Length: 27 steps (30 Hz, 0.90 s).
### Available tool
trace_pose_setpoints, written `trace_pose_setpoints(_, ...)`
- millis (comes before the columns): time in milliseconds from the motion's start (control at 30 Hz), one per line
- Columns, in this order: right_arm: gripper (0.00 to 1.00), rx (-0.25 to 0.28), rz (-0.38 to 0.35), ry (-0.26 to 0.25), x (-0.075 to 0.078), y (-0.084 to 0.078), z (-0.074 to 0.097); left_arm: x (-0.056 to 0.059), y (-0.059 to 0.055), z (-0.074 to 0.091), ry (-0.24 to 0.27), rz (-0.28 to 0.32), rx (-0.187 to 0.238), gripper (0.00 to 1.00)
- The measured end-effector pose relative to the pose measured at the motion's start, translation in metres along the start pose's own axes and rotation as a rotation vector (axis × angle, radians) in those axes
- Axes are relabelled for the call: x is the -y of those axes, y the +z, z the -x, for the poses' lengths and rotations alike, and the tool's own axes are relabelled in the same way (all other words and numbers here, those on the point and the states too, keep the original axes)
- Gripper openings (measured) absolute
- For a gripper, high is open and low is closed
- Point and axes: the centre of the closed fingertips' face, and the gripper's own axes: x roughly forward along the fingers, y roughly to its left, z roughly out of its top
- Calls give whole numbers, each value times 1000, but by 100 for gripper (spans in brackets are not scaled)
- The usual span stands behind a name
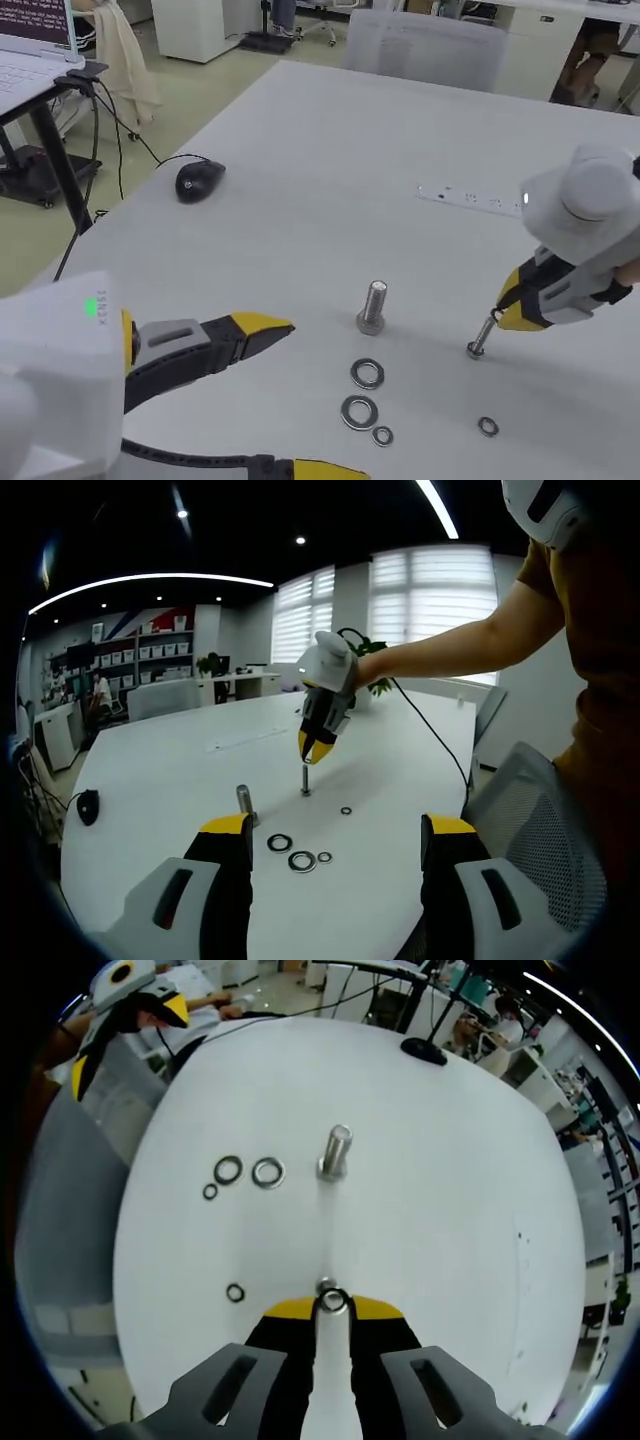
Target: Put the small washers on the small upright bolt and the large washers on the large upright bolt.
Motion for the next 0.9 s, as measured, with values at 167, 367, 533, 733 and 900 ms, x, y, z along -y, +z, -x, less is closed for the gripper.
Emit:
trace_pose_setpoints(167, 12, -15, 5, 4, 2, -2, -4, -1, -1, 0, 2, 4, -3, 67)
trace_pose_setpoints(367, 12, -20, 2, 12, 4, -4, -7, -1, 0, 1, 6, 4, 1, 67)
trace_pose_setpoints(533, 12, -21, 16, 10, 4, -4, -11, -2, 0, 0, 8, 5, 1, 67)
trace_pose_setpoints(733, 12, -32, 24, 17, 3, -9, -21, -2, 0, 0, 9, 7, -2, 67)
trace_pose_setpoints(900, 12, -33, 22, 15, 2, -14, -30, -3, -2, 1, 11, 10, -6, 67)
